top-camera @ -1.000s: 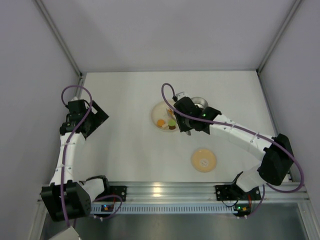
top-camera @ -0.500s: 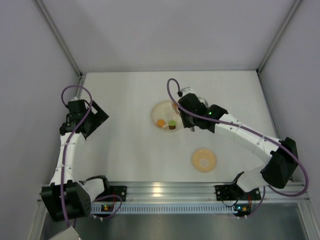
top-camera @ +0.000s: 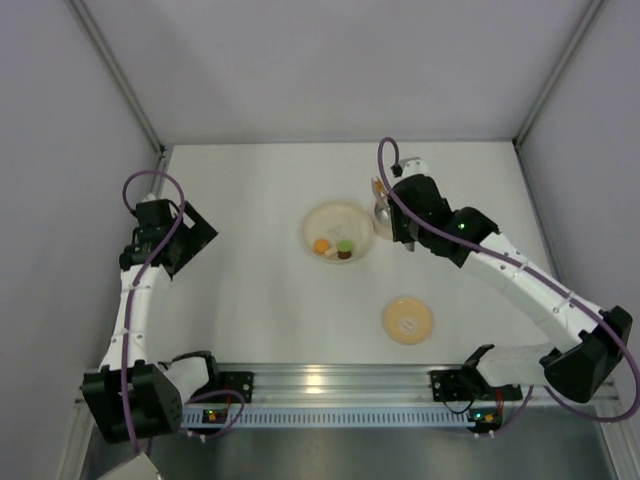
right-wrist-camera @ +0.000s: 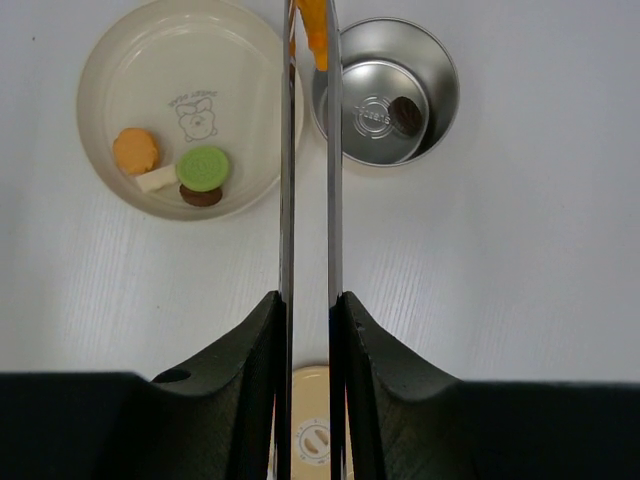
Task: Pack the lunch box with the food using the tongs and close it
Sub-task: Place the fake food in the packing box.
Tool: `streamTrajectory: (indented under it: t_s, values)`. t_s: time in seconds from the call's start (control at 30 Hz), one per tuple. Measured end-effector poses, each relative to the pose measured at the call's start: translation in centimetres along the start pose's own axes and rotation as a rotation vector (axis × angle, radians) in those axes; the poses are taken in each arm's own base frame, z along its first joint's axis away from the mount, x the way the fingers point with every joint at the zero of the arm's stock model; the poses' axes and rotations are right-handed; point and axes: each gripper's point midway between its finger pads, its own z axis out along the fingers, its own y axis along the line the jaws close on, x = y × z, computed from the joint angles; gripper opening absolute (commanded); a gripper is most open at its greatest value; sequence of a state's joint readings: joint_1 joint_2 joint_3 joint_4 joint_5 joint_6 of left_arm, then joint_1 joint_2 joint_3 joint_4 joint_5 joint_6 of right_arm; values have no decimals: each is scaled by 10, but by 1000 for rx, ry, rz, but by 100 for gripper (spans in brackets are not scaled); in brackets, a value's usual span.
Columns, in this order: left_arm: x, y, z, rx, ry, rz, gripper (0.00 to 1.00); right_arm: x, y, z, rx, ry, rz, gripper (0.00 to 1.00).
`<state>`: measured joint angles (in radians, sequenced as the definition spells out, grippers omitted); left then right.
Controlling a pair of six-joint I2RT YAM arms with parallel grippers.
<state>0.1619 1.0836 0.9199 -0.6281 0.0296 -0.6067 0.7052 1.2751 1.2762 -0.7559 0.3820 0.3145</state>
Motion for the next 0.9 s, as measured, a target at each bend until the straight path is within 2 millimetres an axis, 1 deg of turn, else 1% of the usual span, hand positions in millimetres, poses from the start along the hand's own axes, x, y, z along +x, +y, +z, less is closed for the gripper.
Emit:
streamTrajectory:
  t_s: [0.1, 0.33, 0.43, 0.53, 0.6, 0.67, 0.77, 0.9]
  values:
    - [0, 0, 0, 0, 0, 0, 98, 0, -7, -3, 12, -8, 11, 5]
    - [0, 0, 0, 0, 0, 0, 98, 21, -18, 3, 46, 41, 1, 13]
    - [0, 0, 0, 0, 0, 0, 99, 25, -22, 5, 58, 52, 3, 16]
    - [0, 0, 0, 0, 0, 0, 99, 27, -26, 6, 65, 57, 7, 22]
    - [0, 0, 0, 0, 0, 0, 99, 26, -27, 5, 68, 54, 10, 29]
    - [0, 0, 0, 0, 0, 0, 98, 25, -28, 4, 69, 50, 13, 30]
    - [0, 0, 0, 0, 0, 0, 99, 24, -29, 2, 68, 43, 15, 35]
    - [0, 0, 0, 0, 0, 1, 98, 23, -29, 0, 66, 35, 14, 39]
